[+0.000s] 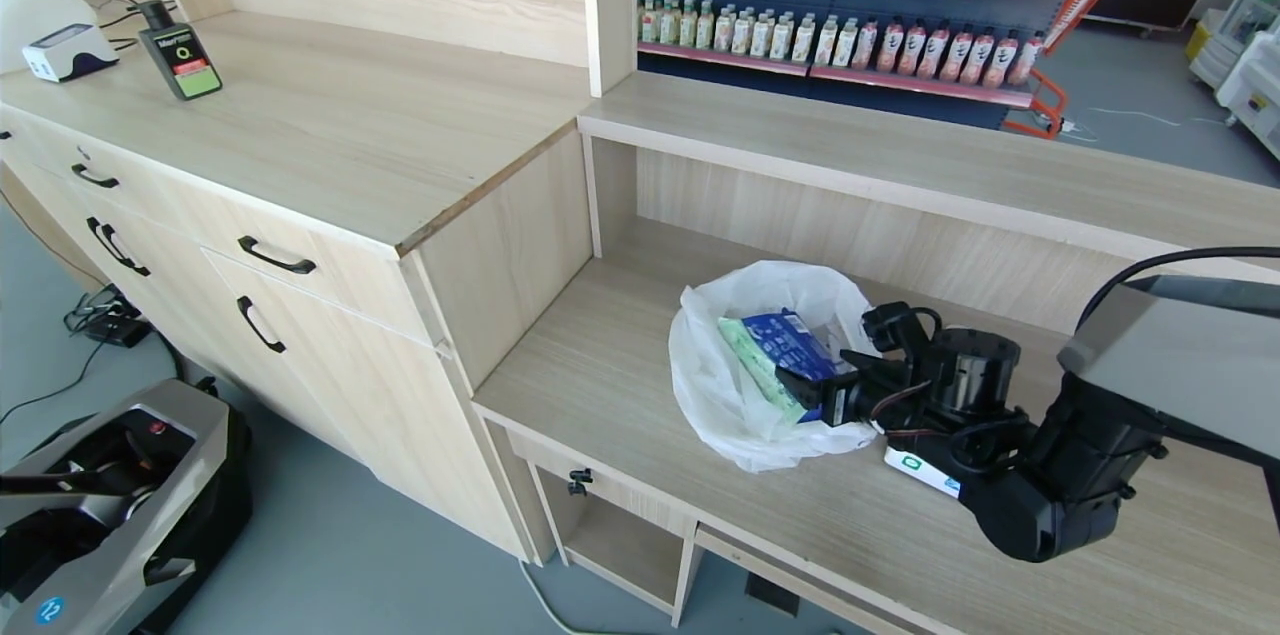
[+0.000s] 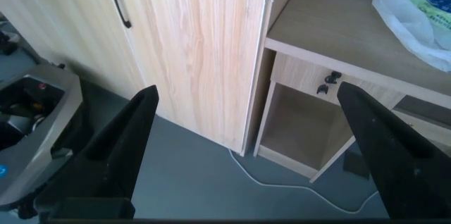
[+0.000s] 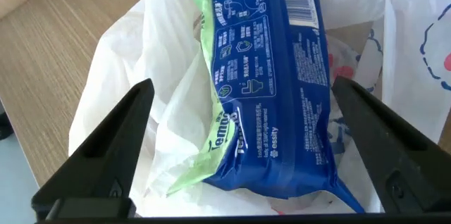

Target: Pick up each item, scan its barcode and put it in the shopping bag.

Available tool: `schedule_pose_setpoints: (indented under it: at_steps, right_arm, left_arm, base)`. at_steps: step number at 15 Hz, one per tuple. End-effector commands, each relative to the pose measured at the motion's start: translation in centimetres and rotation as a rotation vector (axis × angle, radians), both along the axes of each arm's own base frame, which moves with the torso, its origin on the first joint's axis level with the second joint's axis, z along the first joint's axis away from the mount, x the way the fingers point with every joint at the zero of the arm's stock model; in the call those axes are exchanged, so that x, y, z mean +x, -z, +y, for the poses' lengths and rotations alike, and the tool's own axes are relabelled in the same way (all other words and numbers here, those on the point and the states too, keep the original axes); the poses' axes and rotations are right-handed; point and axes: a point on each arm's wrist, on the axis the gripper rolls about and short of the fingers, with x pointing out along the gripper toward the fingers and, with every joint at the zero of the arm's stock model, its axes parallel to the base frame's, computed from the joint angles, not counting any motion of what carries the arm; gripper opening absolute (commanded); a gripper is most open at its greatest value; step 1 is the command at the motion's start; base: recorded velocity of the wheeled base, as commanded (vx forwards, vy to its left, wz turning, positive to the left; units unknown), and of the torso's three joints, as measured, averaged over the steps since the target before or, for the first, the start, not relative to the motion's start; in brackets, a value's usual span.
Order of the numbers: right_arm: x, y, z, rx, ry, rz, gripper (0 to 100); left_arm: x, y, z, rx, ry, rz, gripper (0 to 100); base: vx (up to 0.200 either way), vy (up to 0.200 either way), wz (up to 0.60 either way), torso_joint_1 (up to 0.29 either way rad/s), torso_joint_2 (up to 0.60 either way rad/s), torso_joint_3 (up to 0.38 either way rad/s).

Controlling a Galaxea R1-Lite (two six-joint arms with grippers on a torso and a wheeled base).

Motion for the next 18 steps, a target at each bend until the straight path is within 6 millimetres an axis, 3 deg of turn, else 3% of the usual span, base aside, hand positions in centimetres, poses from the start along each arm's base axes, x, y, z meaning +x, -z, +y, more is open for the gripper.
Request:
schedule_pose_setpoints:
  at_steps: [1, 3, 4, 6, 8, 11, 18]
  right_arm:
    - [-0.3, -2.0, 0.0, -0.001, -0.006, -0.057, 100]
    - [-1.2, -5.8, -0.2, -0.027, -0.013, -0.154, 100]
    - [-3.0, -9.9, -0.7, -0.053, -0.015, -0.213, 100]
    - [-6.9, -14.6, -2.0, -0.080, -0.008, -0.253, 100]
    - [-9.2, -16.3, -4.3, -0.153, 0.036, -0.319, 100]
    - [-10.8, -18.4, -5.9, -0.163, 0.066, -0.396, 100]
    - [-12.8, -20.3, -8.6, -0.286, 0.123, -0.426, 100]
  left_arm:
    - [0.0, 0.0, 0.0, 0.000, 0.000, -0.002, 100]
    - [0.0, 0.0, 0.0, 0.000, 0.000, -0.002, 100]
    - [0.0, 0.0, 0.0, 0.000, 0.000, 0.000, 100]
    - [0.0, 0.0, 0.0, 0.000, 0.000, 0.000, 100]
    - [0.0, 0.0, 0.0, 0.000, 0.000, -0.002, 100]
    - [0.0, 0.0, 0.0, 0.000, 0.000, -0.002, 100]
    - [0.0, 0.0, 0.0, 0.000, 0.000, 0.000, 100]
  base:
    - [0.000, 0.000, 0.00, 0.000, 0.00, 0.000]
    - [0.000, 0.000, 0.00, 0.000, 0.00, 0.000]
    - [0.000, 0.000, 0.00, 0.000, 0.00, 0.000]
    - [0.000, 0.000, 0.00, 0.000, 0.00, 0.000]
    - [0.000, 0.000, 0.00, 0.000, 0.00, 0.000]
    - [0.000, 0.000, 0.00, 0.000, 0.00, 0.000]
    - [0.000, 0.000, -0.60, 0.002, 0.00, 0.003]
